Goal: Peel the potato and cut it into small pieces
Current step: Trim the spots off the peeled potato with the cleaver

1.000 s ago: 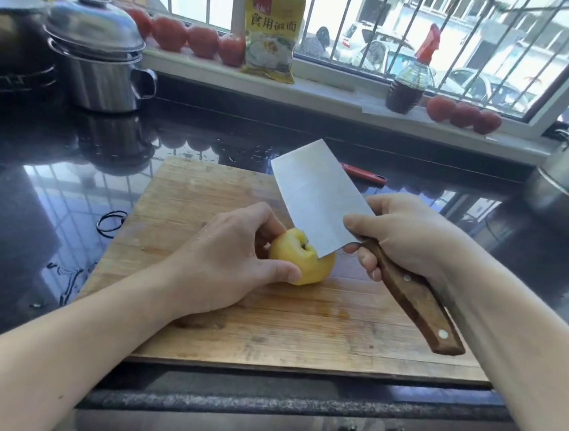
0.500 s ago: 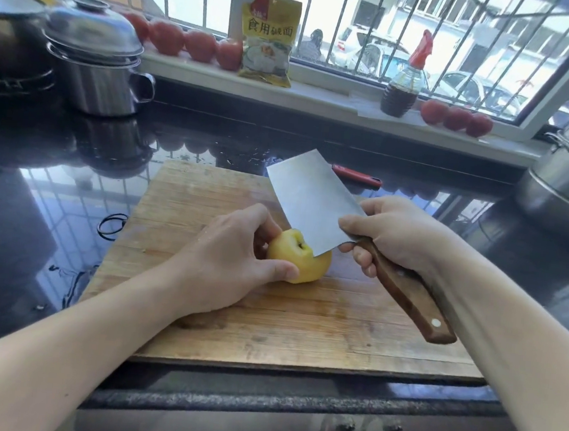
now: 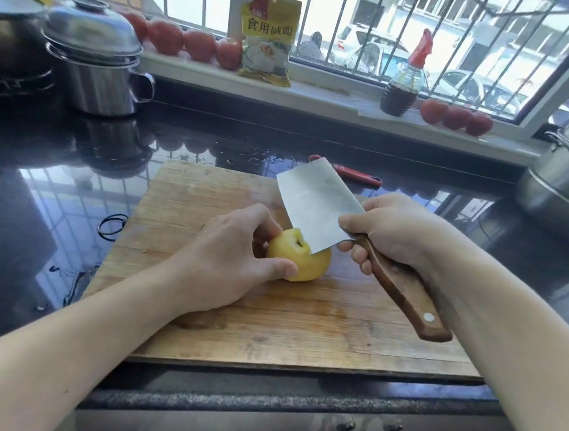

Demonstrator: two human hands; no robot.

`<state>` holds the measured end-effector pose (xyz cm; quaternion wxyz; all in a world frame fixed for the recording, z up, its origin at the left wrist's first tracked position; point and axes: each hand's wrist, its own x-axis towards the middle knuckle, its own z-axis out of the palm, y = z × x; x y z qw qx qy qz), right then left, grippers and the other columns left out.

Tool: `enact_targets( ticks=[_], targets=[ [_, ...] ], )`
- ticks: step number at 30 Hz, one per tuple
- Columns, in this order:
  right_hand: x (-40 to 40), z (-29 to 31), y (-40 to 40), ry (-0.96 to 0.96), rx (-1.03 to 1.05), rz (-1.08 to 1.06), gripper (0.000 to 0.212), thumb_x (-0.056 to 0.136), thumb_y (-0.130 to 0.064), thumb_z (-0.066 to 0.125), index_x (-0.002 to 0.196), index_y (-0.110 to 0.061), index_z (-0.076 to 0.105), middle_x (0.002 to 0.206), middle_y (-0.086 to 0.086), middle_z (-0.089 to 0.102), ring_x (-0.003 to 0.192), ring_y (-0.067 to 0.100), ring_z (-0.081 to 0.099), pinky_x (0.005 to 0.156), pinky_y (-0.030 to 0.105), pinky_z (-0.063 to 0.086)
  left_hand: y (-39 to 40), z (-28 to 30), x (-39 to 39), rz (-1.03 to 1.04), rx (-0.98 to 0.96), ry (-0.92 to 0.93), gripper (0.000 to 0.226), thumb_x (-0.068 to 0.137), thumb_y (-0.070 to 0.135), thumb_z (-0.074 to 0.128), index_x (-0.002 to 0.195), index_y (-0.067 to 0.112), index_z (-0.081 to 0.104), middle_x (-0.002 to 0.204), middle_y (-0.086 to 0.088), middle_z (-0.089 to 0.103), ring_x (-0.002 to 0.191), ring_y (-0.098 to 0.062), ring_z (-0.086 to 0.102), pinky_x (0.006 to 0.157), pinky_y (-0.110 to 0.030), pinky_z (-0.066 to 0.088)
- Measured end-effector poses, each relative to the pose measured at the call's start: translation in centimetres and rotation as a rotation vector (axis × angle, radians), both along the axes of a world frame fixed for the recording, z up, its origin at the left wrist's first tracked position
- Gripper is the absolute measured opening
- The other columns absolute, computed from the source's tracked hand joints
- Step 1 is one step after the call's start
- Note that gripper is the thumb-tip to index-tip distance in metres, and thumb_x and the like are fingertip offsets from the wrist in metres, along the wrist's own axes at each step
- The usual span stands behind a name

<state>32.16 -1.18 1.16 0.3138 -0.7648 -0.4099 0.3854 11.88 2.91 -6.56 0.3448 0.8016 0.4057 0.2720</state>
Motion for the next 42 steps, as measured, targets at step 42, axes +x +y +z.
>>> enact_targets(
  ticks=[42],
  targets=[
    [4.2, -0.3, -5.1, 0.124, 0.289, 0.048, 0.013, 0.104, -0.016, 0.053, 0.108, -0.012, 0.064, 0.059, 0.005, 0.065, 0.042, 0.015, 0.055, 0.04, 0.024, 0.045, -0.7, 1.0, 1.1, -0.039, -0.052, 0.078, 0.085, 0.061, 0.062, 0.088, 0.132, 0.045, 0.045, 0.122, 0.025, 0.052, 0.105, 0.016, 0.05, 0.09, -0.005, 0.044]
  ],
)
